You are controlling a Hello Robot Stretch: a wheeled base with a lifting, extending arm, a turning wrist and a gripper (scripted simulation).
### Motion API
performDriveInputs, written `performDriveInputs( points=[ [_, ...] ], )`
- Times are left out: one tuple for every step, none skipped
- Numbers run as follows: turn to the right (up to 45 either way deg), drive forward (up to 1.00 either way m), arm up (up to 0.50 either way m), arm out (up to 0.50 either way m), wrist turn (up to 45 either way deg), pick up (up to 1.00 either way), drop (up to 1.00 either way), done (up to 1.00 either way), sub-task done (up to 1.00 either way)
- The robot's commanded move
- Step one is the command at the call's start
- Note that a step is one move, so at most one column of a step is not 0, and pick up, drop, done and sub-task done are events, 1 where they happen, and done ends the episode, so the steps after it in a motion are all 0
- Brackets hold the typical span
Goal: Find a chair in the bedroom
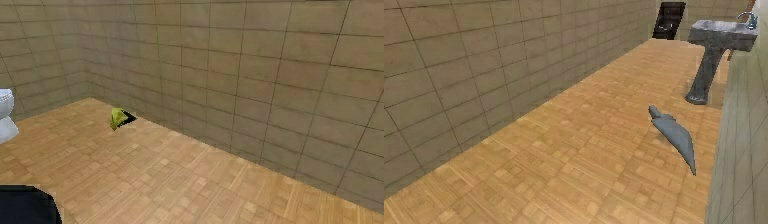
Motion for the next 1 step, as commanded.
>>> performDriveInputs(
  points=[
    [-45.0, 0.0, 0.0, 0.0, 0.0, 0.0, 0.0, 0.0, 0.0]
  ],
)
